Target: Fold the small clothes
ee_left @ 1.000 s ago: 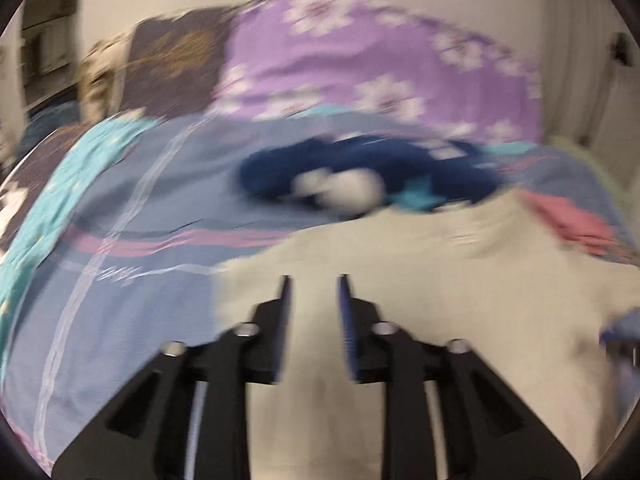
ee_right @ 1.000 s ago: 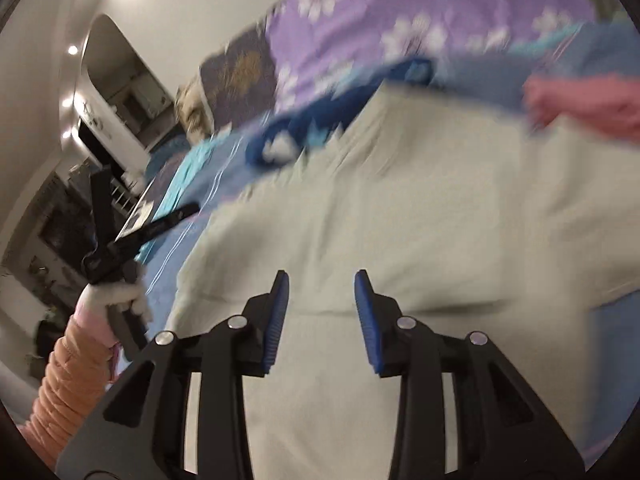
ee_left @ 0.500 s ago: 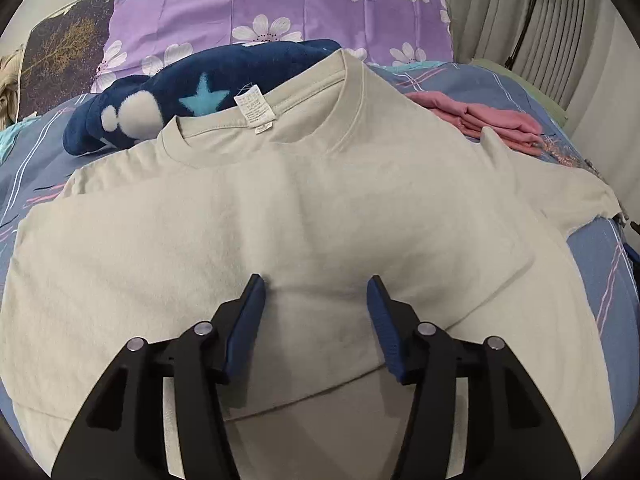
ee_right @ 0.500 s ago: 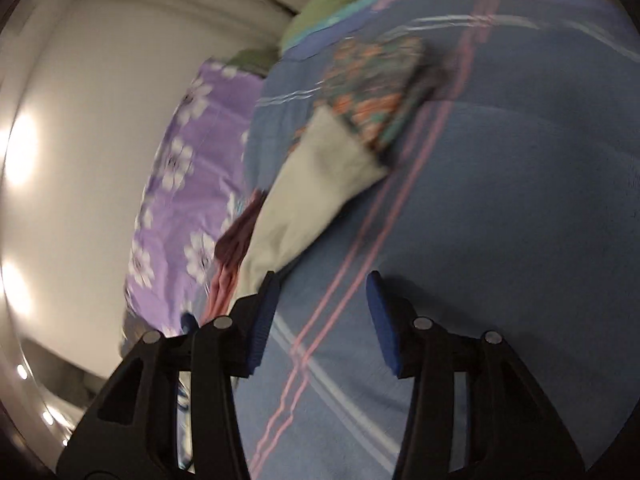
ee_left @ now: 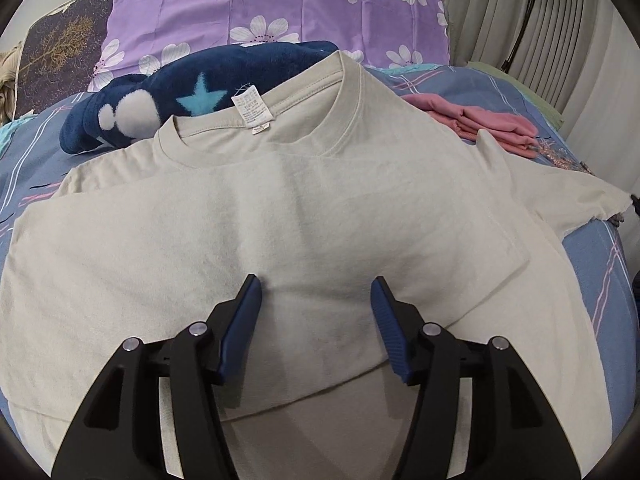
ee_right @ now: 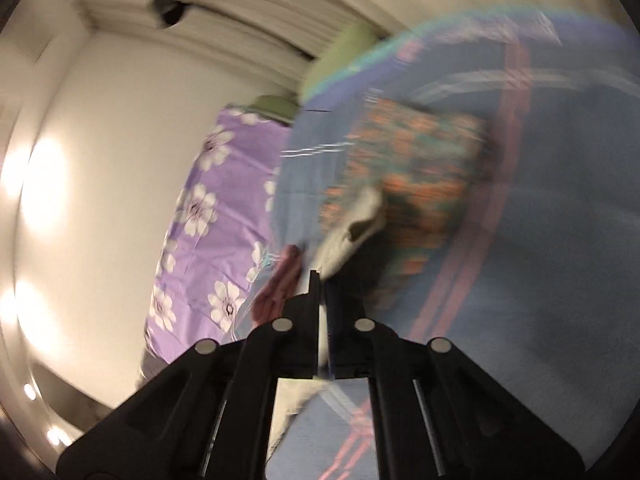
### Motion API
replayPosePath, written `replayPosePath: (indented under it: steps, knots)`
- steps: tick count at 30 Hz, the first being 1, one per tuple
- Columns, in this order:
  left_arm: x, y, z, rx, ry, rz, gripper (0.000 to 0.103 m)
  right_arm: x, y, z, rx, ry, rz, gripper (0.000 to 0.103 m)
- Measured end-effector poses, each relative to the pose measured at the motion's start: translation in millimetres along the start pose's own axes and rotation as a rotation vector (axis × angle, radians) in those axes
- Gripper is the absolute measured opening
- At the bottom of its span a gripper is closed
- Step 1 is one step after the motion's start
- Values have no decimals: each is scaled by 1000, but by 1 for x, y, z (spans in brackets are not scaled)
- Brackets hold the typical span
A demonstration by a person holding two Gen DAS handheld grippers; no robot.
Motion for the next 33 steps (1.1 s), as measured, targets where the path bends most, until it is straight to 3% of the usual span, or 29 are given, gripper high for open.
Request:
replayPosePath:
  steps: [3, 6, 9, 12, 15, 17, 19, 26, 30, 33]
  knots:
    - [0, 1, -1, 10, -1, -6, 59, 9, 61, 8, -90, 20, -121, 3]
    - [0, 2, -2, 26, -4, -18, 59, 51, 151, 32, -242, 103, -264, 3]
    - [0, 5, -3, 58, -9, -44, 59, 135, 243, 55, -416, 264, -433, 3]
    - [-1, 10, -5, 107, -13, -84, 59, 229, 296, 76, -552, 466, -550, 3]
    - [-1, 17, -7, 168, -16, -134, 59, 323, 298, 94, -512, 639, -734, 3]
    - [-1, 21, -7, 213, -16, -170, 59, 360, 278, 107, -433, 708, -819, 3]
    - [-2, 25, -7, 257, -18, -207, 59, 383, 255, 112, -391, 784, -798, 3]
    - [-2, 26, -16, 352, -35, -270, 63, 397, 225, 107, -381, 825, -784, 8]
    - [-4, 20, -19, 524, 13, -407, 64, 402, 227, 103, -392, 832, -800, 8]
    - [-5, 7, -9, 451, 46, -379, 64, 399, 223, 104, -403, 836, -785, 8]
Point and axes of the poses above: each gripper's, at about its wrist camera, not at the fingertips, and z roughly the way its jaws point, y to its left, x to its underside, the point moved 6 cm from there along z, roughly the way its jaws point, and after that the axes turned 7 degrees about -z, right-handed, at the moved point
